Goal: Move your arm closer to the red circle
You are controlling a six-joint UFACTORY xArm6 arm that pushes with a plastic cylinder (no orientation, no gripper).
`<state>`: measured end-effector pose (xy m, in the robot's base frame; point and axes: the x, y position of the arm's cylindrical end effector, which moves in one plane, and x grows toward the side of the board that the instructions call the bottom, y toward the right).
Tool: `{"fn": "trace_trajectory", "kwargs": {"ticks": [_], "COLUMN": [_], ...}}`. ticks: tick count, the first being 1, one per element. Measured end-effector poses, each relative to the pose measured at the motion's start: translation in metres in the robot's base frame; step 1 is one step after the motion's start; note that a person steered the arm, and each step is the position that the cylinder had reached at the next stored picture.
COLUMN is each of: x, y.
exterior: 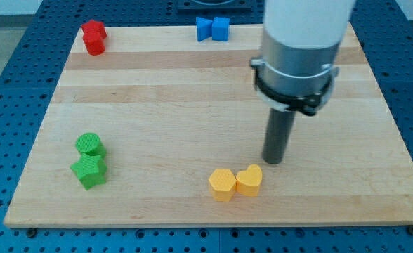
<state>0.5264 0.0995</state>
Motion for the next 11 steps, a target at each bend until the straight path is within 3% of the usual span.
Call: {"fn": "trace_trajectory", "kwargs": {"ticks": [3, 5, 8, 9, 10, 11], "x": [-0.007, -0.063, -0.193, -0.246, -0.307, -0.334], "y": [0.012, 0.007, -0.257, -0.308, -0.321, -0.318]}}
